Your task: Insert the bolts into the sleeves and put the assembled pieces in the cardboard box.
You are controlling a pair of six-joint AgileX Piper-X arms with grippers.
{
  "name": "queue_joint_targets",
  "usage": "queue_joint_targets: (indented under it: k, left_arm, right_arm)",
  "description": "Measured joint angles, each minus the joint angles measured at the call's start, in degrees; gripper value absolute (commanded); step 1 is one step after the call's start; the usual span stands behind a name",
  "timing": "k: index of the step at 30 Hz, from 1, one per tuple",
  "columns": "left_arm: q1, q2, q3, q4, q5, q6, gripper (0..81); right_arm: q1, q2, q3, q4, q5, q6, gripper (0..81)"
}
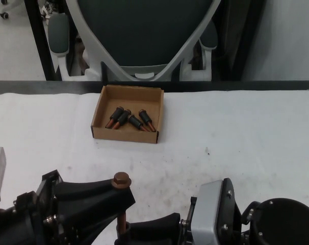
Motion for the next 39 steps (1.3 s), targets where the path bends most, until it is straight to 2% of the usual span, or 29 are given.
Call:
queue_joint_targets:
  k: [20, 39]
  left_arm:
    - [0.0, 0.0, 0.0, 4.0, 1.3, 5.6, 0.8]
    - [0.0, 0.0, 0.0, 0.0, -0.5, 6.1, 0.8]
  right_arm:
    - [0.0, 0.0, 0.0, -1.7, 0.1, 0.0, 0.2]
    - [0.0, 0.0, 0.0, -1.7, -0.9, 0.8, 0.2]
